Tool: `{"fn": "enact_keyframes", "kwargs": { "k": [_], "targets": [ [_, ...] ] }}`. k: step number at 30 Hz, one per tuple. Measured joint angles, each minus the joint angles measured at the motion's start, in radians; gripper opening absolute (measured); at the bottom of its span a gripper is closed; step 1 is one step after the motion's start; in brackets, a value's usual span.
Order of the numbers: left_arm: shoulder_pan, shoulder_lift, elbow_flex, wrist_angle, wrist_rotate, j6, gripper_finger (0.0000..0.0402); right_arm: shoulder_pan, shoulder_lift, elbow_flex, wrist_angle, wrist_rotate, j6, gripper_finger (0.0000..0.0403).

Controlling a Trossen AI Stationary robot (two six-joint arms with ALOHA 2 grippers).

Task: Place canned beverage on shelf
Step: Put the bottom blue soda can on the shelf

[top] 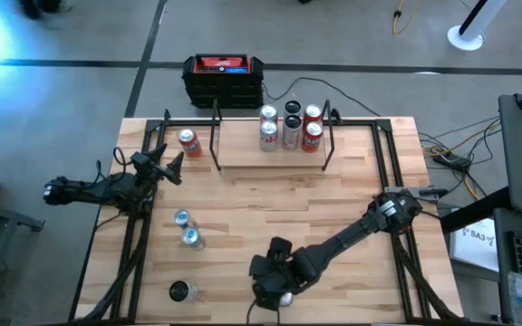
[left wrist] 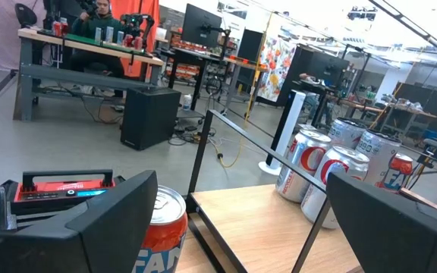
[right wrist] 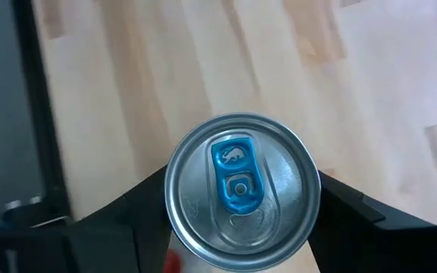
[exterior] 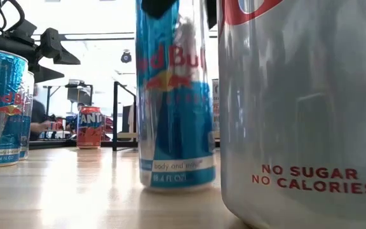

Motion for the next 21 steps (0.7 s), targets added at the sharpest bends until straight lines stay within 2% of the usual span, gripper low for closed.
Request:
{"fn": "enact_keyframes", "kwargs": {
  "k": [8,21],
  "targets": [
    [0.0,0.0,0.0,0.0,0.0,0.0,0.0368,-0.108,0.002,0.024,-0.033,-0.009,-0.027,0.0225],
    [0.0,0.0,0.0,0.0,0.0,0.0,0.0368,-0.406,0.002,0.024,0.023,-0.036,-0.024,0.0225]
  ]
}}
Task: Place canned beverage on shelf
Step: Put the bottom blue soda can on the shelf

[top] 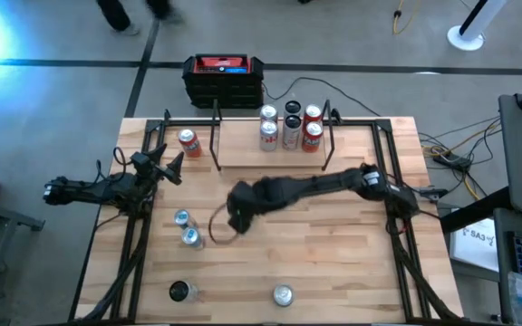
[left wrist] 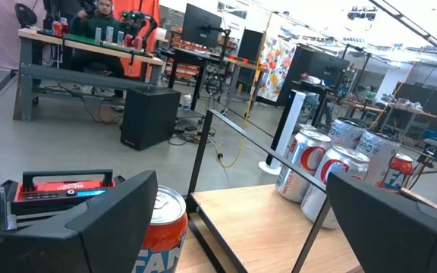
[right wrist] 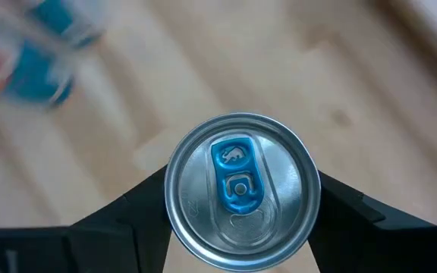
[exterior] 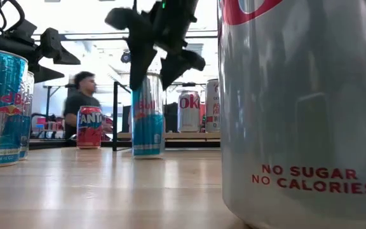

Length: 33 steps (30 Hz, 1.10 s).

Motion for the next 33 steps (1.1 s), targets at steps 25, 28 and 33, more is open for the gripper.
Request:
{"fn": "enact_keyframes", "kwargs": {
  "k": [25,28,33],
  "targets": [
    [0.0,0.0,0.0,0.0,0.0,0.0,0.0368,-0.22,0.0,0.002,0.056,-0.019,-0.067,0.0234],
    [0.0,0.0,0.0,0.0,0.0,0.0,0.0368,-0.219,0.0,0.002,0.057,-0.02,-0.068,0.0242],
    [0.0,0.0,0.0,0.0,0.0,0.0,0.0368,-0.219,0.0,-0.008,0.062,-0.021,-0.068,0.0241]
  ]
}}
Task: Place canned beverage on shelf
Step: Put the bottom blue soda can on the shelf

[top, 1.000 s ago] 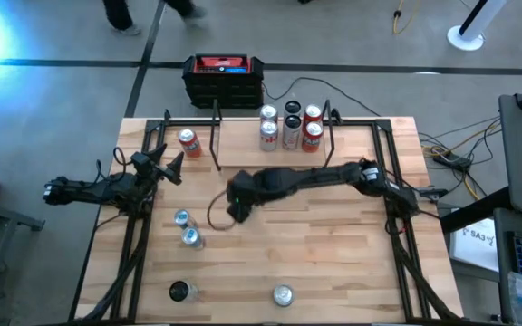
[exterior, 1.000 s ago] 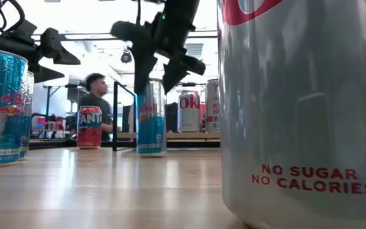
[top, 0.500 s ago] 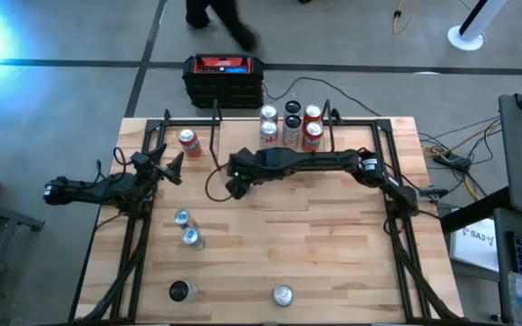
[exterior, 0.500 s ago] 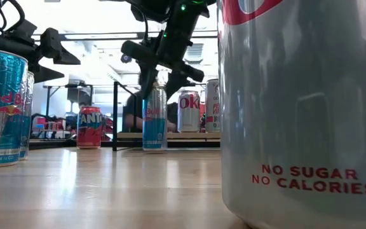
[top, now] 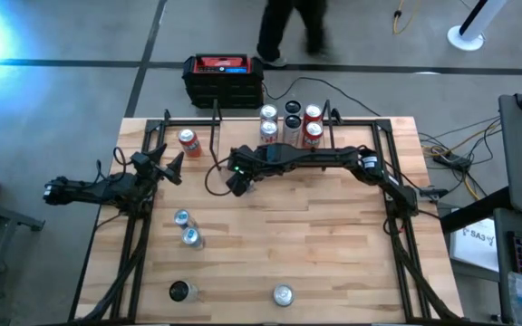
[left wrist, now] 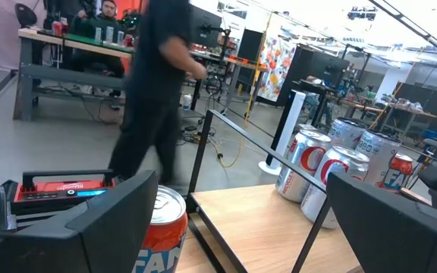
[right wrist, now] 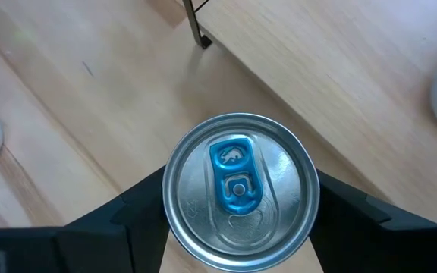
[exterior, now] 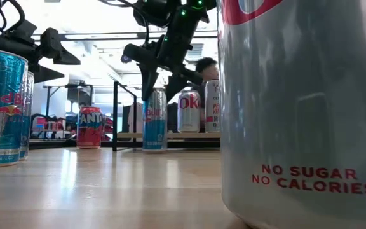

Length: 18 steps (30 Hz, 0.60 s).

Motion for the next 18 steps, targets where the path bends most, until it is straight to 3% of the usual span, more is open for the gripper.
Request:
{"fn": "enact_keyframes", "kwargs": {
  "k": [13,18],
  "targets": [
    [0.0,0.0,0.0,0.0,0.0,0.0,0.0368,0.0,-0.002,-0.035,0.031,0.017,0.081,0.0252],
    [0.0,0.0,0.0,0.0,0.0,0.0,0.0368,0.001,-0.002,-0.037,0.025,0.029,0.145,0.0282]
  ]
}}
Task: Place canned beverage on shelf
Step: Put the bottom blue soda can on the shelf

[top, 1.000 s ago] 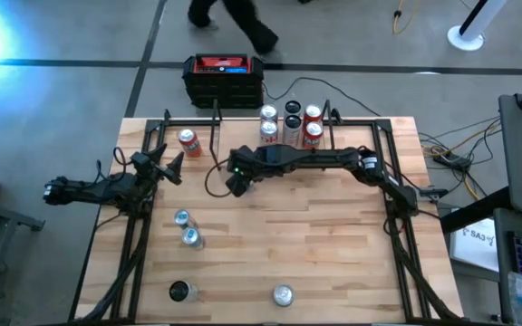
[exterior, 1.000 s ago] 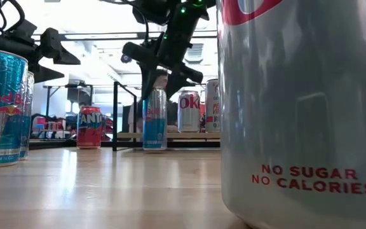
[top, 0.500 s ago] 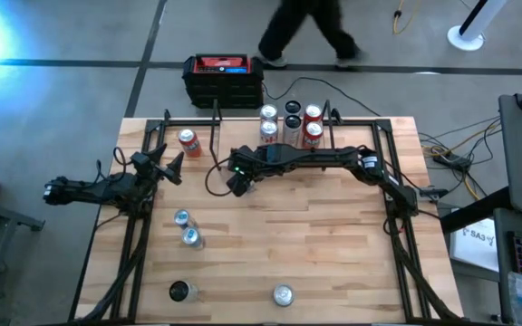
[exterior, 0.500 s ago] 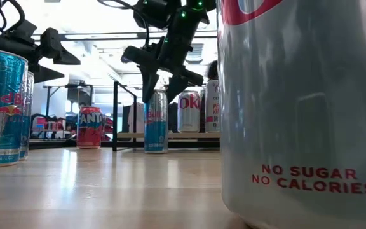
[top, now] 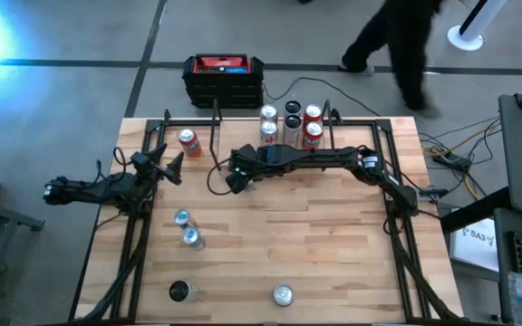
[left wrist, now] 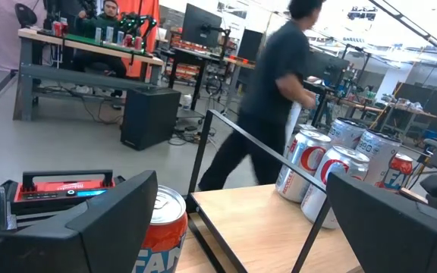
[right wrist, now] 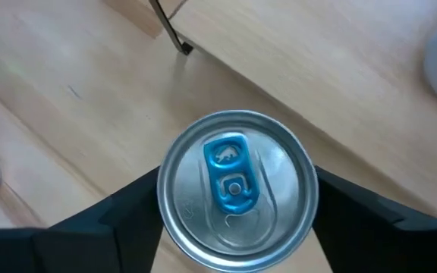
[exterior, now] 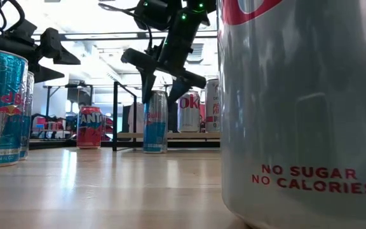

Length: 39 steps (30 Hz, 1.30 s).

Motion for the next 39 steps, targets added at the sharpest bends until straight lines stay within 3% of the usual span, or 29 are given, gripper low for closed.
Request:
{"fn": "enact_keyframes", "kwargs": {
  "k": [7,11,26,39],
  "targets": [
    [0.0,0.0,0.0,0.0,0.0,0.0,0.0368,0.002,0.0,-0.001,-0.002,0.0,0.087,0.036],
    [0.0,0.0,0.0,0.0,0.0,0.0,0.0368,0.004,0.0,-0.001,-0.003,0.002,0.228,0.0394],
    [0.0,0.0,0.0,0.0,0.0,0.0,0.0368,0.051,0.0,-0.001,-0.031,0.027,0.916,0.04],
    [0.0,0.0,0.0,0.0,0.0,0.0,0.0368,0.043,0.002,-0.001,0.051,0.103,1.092,0.04]
  ]
}}
